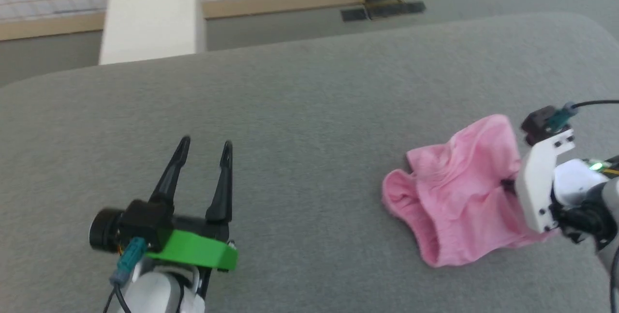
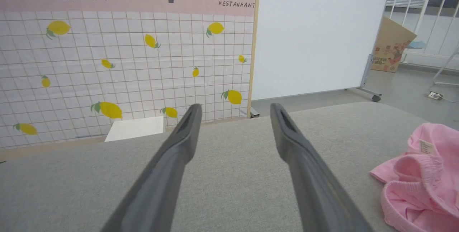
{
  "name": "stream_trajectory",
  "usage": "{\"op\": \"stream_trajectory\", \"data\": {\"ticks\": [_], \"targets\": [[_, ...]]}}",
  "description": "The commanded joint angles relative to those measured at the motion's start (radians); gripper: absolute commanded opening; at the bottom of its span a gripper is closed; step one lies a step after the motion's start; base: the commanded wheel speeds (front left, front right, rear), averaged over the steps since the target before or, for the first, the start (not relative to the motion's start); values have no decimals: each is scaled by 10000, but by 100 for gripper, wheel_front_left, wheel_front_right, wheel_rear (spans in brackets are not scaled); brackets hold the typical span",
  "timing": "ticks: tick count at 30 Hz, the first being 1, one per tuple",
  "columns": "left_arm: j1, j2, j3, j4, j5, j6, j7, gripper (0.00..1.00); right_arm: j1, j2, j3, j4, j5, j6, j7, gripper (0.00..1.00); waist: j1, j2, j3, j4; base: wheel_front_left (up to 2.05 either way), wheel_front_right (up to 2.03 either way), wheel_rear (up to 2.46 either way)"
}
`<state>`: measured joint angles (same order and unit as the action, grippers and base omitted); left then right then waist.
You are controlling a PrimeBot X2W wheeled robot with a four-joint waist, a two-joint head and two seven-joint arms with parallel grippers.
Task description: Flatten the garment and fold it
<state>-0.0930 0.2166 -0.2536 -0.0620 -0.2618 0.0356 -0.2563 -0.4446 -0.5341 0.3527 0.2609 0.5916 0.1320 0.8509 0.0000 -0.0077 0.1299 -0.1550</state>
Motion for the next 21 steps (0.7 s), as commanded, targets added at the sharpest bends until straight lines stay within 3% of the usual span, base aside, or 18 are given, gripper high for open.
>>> {"op": "stream_trajectory", "data": {"ticks": [1,10,21], "targets": [[-344,79,-43,-134,195,-68,32,100,-279,-153,-43,182,-206,-13,-107,0,0,77,1274,-1221,0,0,0],[-1639,497,-328,-1070,659,-380,571,100,-1392,-668,-924,1793,-1404,-13,-1645,0,0,77,3256,-2118,0,0,0],[-2966,926,-553,-2015,1064,-720,1246,100,-2929,-707,-3595,3969,-3793,-13,-3999,0,0,77,5048,-1932,0,0,0]]}}
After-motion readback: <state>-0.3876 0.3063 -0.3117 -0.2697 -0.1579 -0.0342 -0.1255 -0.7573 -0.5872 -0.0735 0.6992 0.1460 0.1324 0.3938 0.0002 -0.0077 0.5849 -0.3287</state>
